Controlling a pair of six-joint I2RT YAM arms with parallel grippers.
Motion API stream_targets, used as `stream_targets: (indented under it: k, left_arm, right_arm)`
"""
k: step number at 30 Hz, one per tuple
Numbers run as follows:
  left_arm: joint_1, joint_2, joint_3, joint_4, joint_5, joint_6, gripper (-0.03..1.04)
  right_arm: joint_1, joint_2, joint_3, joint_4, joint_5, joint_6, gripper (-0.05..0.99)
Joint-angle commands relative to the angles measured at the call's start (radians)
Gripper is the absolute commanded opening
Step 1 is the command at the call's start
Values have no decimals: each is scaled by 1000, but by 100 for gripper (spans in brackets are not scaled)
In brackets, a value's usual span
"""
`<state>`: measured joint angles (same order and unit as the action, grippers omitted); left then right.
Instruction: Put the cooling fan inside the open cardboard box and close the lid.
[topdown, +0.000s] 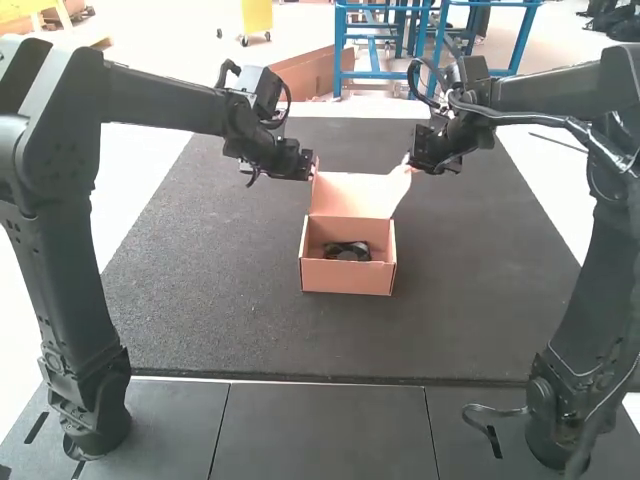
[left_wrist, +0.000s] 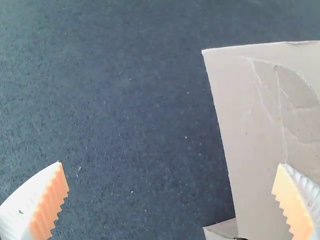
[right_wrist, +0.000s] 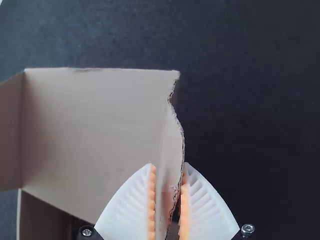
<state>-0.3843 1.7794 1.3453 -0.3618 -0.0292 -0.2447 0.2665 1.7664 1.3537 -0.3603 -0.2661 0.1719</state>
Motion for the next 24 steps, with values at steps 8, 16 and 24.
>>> stream_targets:
  k: [8, 16, 24]
  left_arm:
    - [-1, 2, 46, 3, 9, -5, 97]
    - [-1, -8, 45, -6, 9, -5, 97]
    - [-1, -32, 43, -19, 9, -5, 97]
  right_arm:
    - [19, -7, 27, 1, -12, -9, 3]
    - [73, -36, 13, -17, -2, -20, -1]
    - [109, -88, -39, -16, 24, -31, -1]
